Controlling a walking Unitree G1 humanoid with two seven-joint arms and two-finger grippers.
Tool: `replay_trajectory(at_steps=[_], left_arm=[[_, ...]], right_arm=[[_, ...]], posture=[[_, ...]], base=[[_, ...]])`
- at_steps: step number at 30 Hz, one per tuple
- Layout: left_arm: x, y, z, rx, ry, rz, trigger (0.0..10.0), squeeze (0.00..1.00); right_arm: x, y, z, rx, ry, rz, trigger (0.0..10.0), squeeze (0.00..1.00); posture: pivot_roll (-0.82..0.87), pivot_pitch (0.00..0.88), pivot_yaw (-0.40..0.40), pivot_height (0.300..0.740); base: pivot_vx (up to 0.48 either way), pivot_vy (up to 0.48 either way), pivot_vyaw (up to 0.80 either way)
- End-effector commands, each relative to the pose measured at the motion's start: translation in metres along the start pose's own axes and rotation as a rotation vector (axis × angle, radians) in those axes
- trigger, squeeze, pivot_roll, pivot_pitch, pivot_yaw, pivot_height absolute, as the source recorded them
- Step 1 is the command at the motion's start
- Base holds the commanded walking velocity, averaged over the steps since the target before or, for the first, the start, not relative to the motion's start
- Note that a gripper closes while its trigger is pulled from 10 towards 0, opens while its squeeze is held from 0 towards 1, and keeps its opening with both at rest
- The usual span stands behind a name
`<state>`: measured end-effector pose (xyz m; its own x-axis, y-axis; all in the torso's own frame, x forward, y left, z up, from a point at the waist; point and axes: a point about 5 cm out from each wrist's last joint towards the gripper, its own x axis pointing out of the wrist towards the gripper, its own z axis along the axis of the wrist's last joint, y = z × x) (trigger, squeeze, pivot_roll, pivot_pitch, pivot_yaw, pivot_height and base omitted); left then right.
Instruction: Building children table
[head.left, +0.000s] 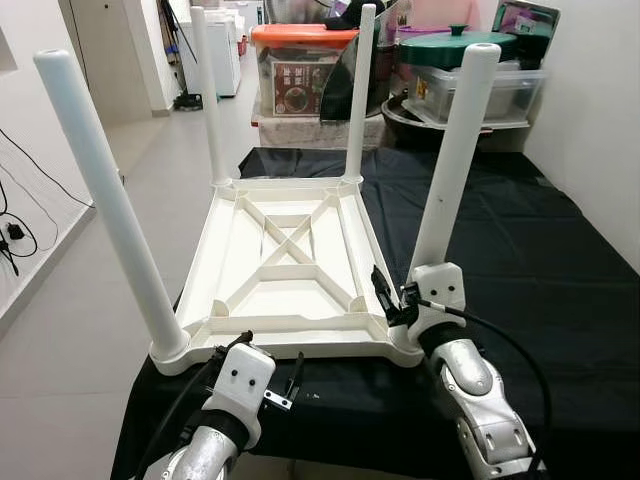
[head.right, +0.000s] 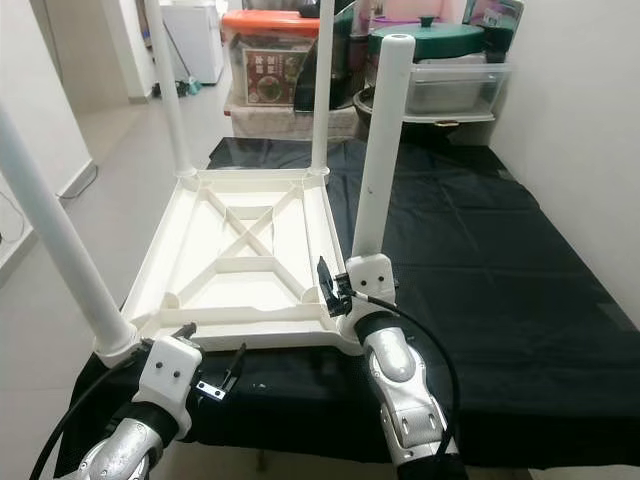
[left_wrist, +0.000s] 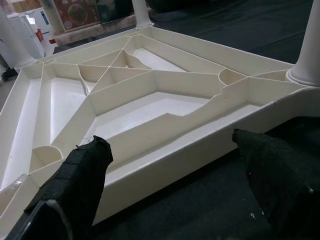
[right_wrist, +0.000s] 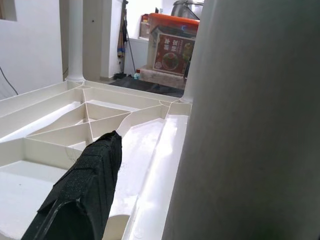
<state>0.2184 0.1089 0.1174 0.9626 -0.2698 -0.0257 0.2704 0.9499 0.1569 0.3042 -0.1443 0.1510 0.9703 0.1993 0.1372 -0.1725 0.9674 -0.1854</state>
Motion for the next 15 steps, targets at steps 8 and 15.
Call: replay_trajectory(at_steps=[8,15], left_arm=[[0.000,-0.001,-0.003,0.003,0.020,0.002,10.0,0.00],[0.000,-0.002,-0.003,0.002,0.022,0.002,10.0,0.00]], right_arm=[[0.009,0.001,0.006,0.087,0.026,0.013,10.0,0.00],[0.017,-0.012,0.020,0.108,-0.026,-0.015,10.0,0.00]], posture=[[0.10,0.000,-0.040,0.740],[0.10,0.000,-0.037,0.740]], base=[[0.000,0.000,0.00],[0.000,0.000,0.00]])
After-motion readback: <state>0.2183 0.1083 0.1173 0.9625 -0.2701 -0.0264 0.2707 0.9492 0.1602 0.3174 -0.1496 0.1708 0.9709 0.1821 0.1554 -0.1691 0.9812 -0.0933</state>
